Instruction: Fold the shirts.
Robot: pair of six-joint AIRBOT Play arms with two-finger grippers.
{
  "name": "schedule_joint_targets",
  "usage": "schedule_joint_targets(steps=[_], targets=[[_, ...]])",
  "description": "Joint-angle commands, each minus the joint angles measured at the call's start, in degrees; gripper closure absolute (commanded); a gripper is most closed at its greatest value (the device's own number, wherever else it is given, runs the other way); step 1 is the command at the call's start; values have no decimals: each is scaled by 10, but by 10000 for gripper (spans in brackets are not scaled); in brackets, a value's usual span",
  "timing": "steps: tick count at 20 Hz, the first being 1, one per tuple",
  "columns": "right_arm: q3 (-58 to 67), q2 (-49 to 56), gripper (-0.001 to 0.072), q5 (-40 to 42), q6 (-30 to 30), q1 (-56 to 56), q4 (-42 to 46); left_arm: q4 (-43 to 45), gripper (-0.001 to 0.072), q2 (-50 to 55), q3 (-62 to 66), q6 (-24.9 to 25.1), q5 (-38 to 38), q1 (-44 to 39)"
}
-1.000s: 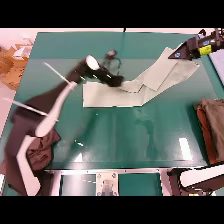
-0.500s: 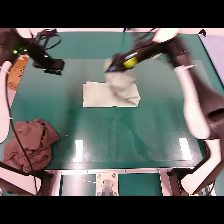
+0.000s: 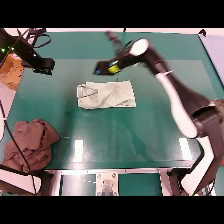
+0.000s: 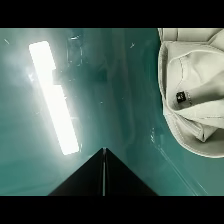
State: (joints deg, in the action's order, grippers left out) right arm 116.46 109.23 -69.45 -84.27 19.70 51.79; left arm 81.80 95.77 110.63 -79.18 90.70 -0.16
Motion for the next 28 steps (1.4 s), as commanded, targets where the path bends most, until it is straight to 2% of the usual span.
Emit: schedule_joint_targets(steps=[1,3,5,8,13,16,17,18,22,28], targets=[[-27,-36,302,-118,-17,-144,38,2,687,-1,0,2,-2,2],[-84,-36,213,-140,-19,-212,38,2,687,0,0,2,-2,2],[-174,-36,213,-119,-18,-243,26,2,687,0,0,1,-1,2],[-303,-28,213,-43,28,-238,-57,2,687,0,0,1,-1,2],[-331,21,230,16,74,-169,-181,1,687,0,0,1,2,2],[-315,24,398,56,73,-137,-219,1,687,0,0,1,8,2],[-303,24,594,50,74,-135,-233,2,687,0,0,1,9,2],[-282,24,691,35,73,-136,-241,2,687,0,0,1,11,2],[-166,-19,694,-38,33,-182,-224,1,687,0,0,2,30,2],[11,-111,693,-144,-93,-363,-92,1,687,0,0,2,32,2]])
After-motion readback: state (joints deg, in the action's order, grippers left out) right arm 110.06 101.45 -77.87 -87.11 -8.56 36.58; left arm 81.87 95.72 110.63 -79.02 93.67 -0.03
